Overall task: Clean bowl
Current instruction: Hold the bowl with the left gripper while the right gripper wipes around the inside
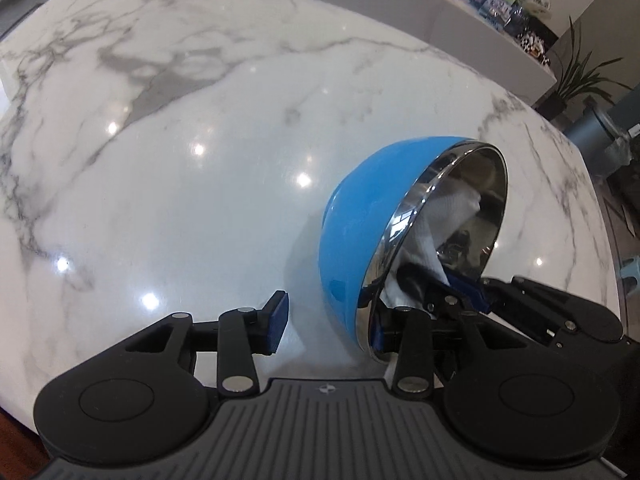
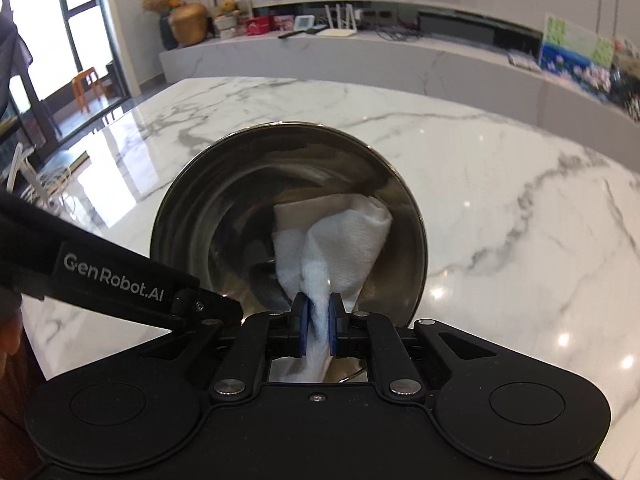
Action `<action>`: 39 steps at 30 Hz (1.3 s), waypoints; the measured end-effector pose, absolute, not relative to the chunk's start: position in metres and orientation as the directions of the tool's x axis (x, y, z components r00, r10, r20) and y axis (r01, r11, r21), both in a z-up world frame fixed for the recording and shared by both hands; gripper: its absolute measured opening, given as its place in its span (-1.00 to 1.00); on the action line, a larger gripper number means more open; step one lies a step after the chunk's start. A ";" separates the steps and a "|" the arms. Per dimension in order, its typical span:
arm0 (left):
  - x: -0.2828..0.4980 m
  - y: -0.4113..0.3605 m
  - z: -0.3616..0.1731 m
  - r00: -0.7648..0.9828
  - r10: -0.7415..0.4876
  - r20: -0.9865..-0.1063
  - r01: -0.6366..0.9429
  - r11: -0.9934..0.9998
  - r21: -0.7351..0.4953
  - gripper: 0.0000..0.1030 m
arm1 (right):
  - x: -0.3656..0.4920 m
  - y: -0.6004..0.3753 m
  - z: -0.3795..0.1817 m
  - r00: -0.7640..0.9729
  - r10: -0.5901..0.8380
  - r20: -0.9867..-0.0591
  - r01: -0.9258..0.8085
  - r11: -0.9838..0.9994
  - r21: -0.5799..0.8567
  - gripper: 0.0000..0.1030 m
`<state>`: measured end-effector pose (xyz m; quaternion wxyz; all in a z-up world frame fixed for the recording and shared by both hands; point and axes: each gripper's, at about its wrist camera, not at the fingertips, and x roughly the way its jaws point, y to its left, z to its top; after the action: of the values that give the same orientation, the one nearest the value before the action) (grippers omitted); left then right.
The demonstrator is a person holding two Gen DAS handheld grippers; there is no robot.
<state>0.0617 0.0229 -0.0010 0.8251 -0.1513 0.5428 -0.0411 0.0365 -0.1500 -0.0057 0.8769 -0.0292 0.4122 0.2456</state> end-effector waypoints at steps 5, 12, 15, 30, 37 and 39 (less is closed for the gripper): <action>0.066 0.018 0.003 0.399 -0.197 -0.895 -0.065 0.968 -0.242 -0.79 | 0.039 -0.148 -0.006 0.535 0.411 -0.738 -0.467 0.872 0.148 -0.83; 0.071 0.004 0.013 0.383 -0.092 -0.919 0.007 0.995 -0.097 -0.79 | 0.020 -0.129 -0.004 0.627 0.294 -0.721 -0.543 0.829 -0.134 -0.86; 0.072 0.000 0.015 0.381 -0.060 -0.923 0.031 0.998 -0.052 -0.79 | 0.010 -0.123 -0.004 0.681 0.241 -0.691 -0.540 0.803 -0.252 -0.86; 0.079 -0.003 0.016 0.387 -0.097 -0.917 0.036 0.995 -0.090 -0.75 | 0.031 -0.136 -0.013 0.581 0.295 -0.758 -0.491 0.870 -0.037 -0.85; 0.077 -0.004 0.006 0.378 -0.123 -0.918 0.014 0.992 -0.127 -0.71 | 0.032 -0.141 -0.016 0.523 0.371 -0.767 -0.454 0.883 0.118 -0.85; 0.078 -0.002 0.006 0.387 -0.113 -0.915 0.009 0.993 -0.119 -0.68 | 0.031 -0.143 -0.017 0.508 0.394 -0.766 -0.451 0.879 0.153 -0.85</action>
<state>0.0776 -0.0024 0.0059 0.8313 -0.0472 0.5526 -0.0366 0.0315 -0.1426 -0.0173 0.8676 -0.0330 0.4323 0.2436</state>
